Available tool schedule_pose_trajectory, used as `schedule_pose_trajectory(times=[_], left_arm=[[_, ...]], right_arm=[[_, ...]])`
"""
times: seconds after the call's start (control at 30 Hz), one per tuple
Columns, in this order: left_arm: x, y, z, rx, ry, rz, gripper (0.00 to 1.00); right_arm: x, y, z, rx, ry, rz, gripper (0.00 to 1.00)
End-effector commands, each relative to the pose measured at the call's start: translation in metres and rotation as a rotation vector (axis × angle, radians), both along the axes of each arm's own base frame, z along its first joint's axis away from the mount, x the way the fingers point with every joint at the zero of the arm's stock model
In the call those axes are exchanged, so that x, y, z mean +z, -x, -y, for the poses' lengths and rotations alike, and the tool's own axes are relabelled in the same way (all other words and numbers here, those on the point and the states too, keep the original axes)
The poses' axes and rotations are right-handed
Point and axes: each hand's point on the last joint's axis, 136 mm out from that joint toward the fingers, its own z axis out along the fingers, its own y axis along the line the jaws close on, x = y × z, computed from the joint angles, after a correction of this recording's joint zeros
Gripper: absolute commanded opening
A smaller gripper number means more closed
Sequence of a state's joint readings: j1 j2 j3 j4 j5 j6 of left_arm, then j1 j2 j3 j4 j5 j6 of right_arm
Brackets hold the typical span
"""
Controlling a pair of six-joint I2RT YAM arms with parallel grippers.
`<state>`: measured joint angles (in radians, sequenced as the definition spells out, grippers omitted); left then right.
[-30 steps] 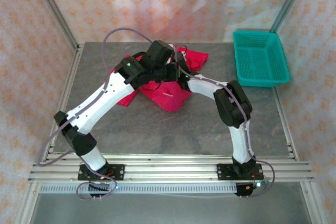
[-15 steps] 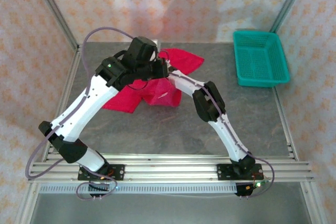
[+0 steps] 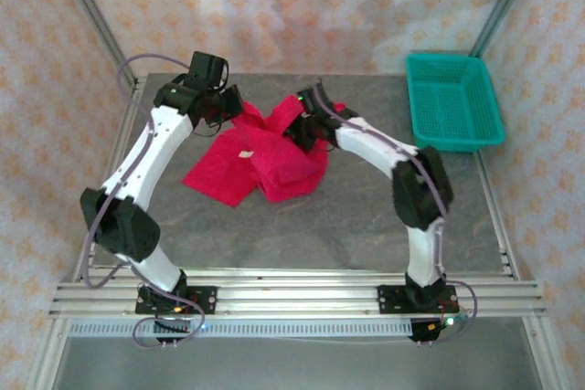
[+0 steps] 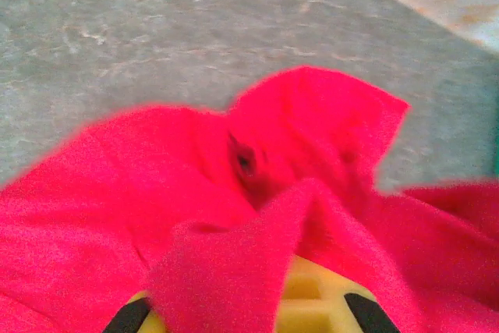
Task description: Fold the inside-out t-shirt
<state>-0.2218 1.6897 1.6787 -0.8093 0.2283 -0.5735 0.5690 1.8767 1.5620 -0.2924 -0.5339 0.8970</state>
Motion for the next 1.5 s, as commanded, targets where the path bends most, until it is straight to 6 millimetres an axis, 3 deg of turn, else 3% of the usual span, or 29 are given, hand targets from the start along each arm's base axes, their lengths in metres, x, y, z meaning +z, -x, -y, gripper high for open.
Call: schedule_pose_trajectory(times=[0.0,0.13,0.2,0.37,0.53,0.67,0.73,0.77,0.83,0.87,0.97,1.07,1.2,1.3,1.47], left_arm=[[-0.039,-0.012,-0.011,0.004,-0.042,-0.055,0.0],[-0.102,-0.014,-0.02,0.001,-0.07,-0.176,0.0],[-0.129,-0.01,-0.029,0.022,-0.066,-0.227,0.0],[-0.19,0.007,-0.068,0.111,-0.076,-0.358,0.0],[-0.21,0.02,-0.095,0.169,-0.085,-0.434,0.0],[-0.187,0.016,-0.091,0.162,-0.072,-0.374,0.0],[-0.148,0.011,-0.077,0.127,-0.071,-0.277,0.0],[-0.127,0.009,-0.065,0.09,-0.073,-0.221,0.09],[-0.086,0.01,-0.037,-0.019,-0.083,-0.087,0.48],[-0.064,0.012,-0.019,-0.09,-0.082,-0.004,0.62],[-0.02,0.028,0.021,-0.274,-0.088,0.197,0.72],[-0.004,0.044,0.047,-0.422,-0.092,0.34,0.78],[0.009,0.065,0.089,-0.585,-0.093,0.535,0.98],[0.008,0.083,0.13,-0.722,-0.209,0.653,1.0],[-0.001,0.067,0.168,-0.735,-0.289,0.687,1.0]], right_arm=[[0.111,0.025,-0.001,0.107,-0.248,0.19,0.0],[0.198,0.046,0.013,0.144,-0.458,0.283,0.0],[0.222,0.049,0.023,0.143,-0.546,0.272,0.0],[0.238,0.057,0.067,0.089,-0.615,0.219,0.0],[0.249,0.072,0.102,0.052,-0.617,0.25,0.0],[0.244,0.058,0.13,-0.069,-0.583,0.276,0.0],[0.233,0.044,0.13,-0.103,-0.558,0.255,0.0],[0.227,0.039,0.129,-0.111,-0.552,0.24,0.0],[0.212,0.026,0.126,-0.146,-0.524,0.204,0.0],[0.204,0.022,0.124,-0.156,-0.502,0.188,0.0],[0.176,0.016,0.12,-0.182,-0.45,0.132,0.0],[0.159,0.017,0.114,-0.184,-0.436,0.097,0.0],[0.148,0.022,0.104,-0.171,-0.424,0.072,0.0],[0.148,0.025,0.1,-0.162,-0.422,0.068,0.0],[0.144,0.032,0.098,-0.153,-0.395,0.064,0.0]])
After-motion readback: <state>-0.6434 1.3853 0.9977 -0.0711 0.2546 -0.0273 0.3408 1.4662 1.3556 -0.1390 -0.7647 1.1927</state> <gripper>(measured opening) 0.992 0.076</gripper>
